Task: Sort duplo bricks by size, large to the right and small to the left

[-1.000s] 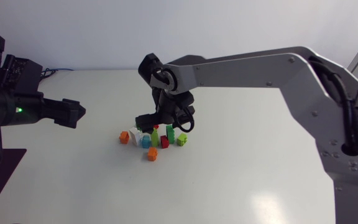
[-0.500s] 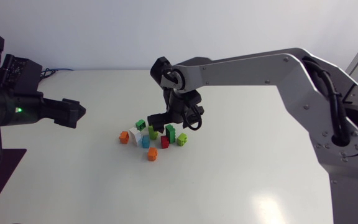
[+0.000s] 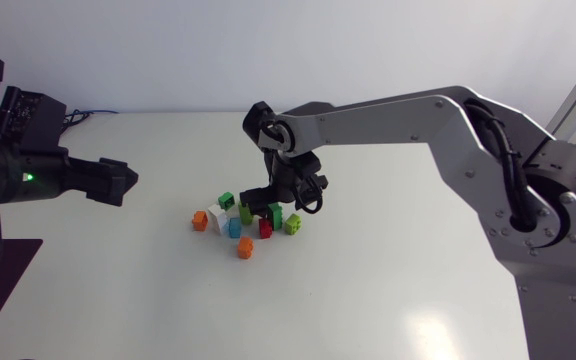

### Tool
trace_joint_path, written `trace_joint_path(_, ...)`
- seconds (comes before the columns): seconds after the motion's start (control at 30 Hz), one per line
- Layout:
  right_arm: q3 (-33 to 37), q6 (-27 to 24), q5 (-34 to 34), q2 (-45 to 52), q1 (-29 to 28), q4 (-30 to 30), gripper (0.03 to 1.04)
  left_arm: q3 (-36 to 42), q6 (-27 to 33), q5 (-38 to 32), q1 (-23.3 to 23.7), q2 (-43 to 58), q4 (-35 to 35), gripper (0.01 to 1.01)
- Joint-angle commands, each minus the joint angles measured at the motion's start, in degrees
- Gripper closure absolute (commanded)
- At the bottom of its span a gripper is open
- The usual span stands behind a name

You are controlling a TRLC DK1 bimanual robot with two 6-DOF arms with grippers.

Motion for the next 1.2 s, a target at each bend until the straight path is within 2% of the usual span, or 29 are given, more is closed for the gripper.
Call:
trace_joint_path(0.0, 1.75, 0.23, 1.20, 1.52, -0.32, 0.41, 0.14, -1.28, -1.30, 0.21, -0.40, -0.66, 0.16, 0.049)
trace_joint_path(0.1, 1.92, 0.23, 1.29, 1.26, -0.05, 0.41, 0.18, -1.37, -1.30, 0.39, -0.40, -0.75, 0.24, 0.049)
trace_joint_path(0.13, 1.92, 0.14, 1.38, 1.35, 0.04, 0.41, 0.22, -1.54, -1.30, 0.48, -0.40, -0.75, 0.33, 0.049)
trace_joint_path(0.4, -0.72, -0.74, 1.29, 0.82, 0.65, 4.81, 0.96, -2.24, -1.30, 0.74, -0.40, -1.36, 0.60, 0.049)
trace_joint_path(0.43, -0.98, -1.09, 1.29, 0.82, 0.74, 5.07, 1.02, -2.33, -1.30, 0.74, -0.40, -1.54, 0.51, 0.049)
trace_joint_path(0.67, -2.21, -0.83, 1.20, 0.12, -0.49, 4.55, 1.02, -2.77, -1.22, 0.74, -0.31, -2.06, 0.60, 0.049)
trace_joint_path(0.8, 1.13, -1.01, 1.20, -1.99, -3.04, 1.91, 1.02, -2.68, -1.30, 0.74, -0.40, -2.42, 0.68, 0.049)
trace_joint_path(0.97, 4.21, -2.15, 0.85, -7.09, -7.87, -3.63, 1.02, -2.24, -1.13, 0.74, -0.40, -2.94, 0.68, 0.049)
trace_joint_path(1.17, -2.47, -6.37, 0.85, -16.67, -17.45, -5.03, 1.02, -1.89, -1.48, 0.92, -1.36, -2.86, 1.56, 0.049)
